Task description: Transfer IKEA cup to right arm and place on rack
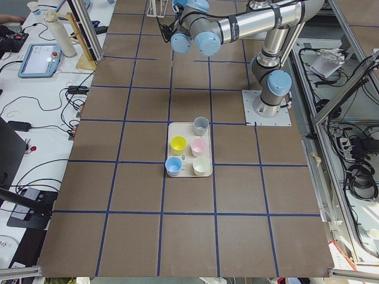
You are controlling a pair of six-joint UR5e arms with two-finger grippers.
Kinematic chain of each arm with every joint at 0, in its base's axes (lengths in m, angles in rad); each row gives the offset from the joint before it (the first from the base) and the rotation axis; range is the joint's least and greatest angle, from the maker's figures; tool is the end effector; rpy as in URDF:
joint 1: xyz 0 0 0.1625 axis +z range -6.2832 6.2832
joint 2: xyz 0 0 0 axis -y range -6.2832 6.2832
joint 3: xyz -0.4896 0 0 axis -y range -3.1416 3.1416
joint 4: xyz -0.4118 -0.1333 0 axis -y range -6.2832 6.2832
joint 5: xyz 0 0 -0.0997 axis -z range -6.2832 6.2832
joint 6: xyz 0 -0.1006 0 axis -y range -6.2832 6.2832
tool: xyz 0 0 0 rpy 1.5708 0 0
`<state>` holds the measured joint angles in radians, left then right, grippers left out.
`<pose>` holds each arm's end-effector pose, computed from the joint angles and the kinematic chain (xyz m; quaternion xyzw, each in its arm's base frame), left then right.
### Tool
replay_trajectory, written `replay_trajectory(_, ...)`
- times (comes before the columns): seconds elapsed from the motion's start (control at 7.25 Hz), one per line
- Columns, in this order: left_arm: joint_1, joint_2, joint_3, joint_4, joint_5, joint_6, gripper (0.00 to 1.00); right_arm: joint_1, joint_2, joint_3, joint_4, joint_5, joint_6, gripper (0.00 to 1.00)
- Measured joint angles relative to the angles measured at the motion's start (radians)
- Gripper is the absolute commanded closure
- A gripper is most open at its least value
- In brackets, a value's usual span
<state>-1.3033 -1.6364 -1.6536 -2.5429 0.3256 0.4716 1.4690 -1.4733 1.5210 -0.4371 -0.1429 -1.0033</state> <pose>-0.1005 -0.4981 0.4864 0.2382 -0.7162 -0.2241 0.6166 0.1825 -0.5047 0.5325 0.0548 0.7239 0.0728 0.6839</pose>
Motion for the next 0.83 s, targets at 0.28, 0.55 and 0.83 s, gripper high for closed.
replay_trajectory(0.28,-0.060,0.000,-0.004,-0.049,-0.093,0.003,1.00,0.007,0.020,0.003,-0.001,0.006,0.003,0.00)
replay_trajectory(0.55,-0.079,0.001,-0.005,-0.099,-0.129,0.004,1.00,0.008,0.033,0.003,-0.003,0.006,0.002,0.00)
replay_trajectory(0.83,-0.085,-0.004,-0.005,-0.138,-0.135,0.004,1.00,0.009,0.044,0.002,-0.005,0.010,0.002,0.00)
